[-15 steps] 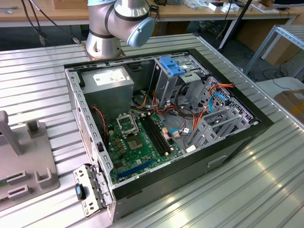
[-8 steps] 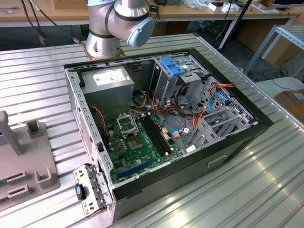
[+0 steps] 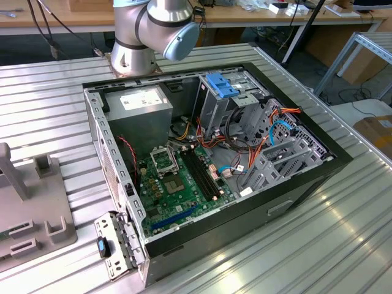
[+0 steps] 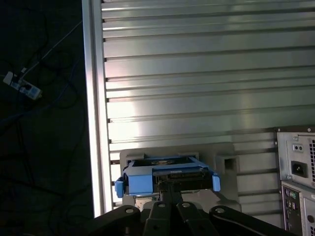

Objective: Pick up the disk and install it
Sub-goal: 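Reach for the disk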

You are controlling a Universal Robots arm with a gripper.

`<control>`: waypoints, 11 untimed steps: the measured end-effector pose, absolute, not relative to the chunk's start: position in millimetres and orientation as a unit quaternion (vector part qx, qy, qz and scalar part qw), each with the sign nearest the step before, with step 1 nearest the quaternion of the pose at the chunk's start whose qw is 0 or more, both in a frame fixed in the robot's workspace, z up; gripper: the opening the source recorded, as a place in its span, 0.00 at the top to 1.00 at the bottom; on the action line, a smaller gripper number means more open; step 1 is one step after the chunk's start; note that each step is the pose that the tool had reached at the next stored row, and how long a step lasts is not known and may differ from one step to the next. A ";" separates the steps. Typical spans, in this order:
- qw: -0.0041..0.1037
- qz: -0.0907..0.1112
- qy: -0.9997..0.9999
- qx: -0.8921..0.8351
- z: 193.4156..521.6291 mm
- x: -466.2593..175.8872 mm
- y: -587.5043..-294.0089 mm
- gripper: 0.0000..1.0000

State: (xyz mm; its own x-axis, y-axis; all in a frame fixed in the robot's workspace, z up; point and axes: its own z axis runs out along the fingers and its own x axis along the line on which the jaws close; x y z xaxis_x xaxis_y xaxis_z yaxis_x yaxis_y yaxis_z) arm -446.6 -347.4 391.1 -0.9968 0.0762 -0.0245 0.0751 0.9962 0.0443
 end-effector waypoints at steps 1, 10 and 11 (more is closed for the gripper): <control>0.013 0.022 0.999 0.038 390.9 -450.5 -346.4 0.89; 0.013 0.021 0.999 0.038 385.5 -471.2 -348.1 0.89; 0.013 0.022 0.999 0.038 384.4 -471.2 -350.9 0.89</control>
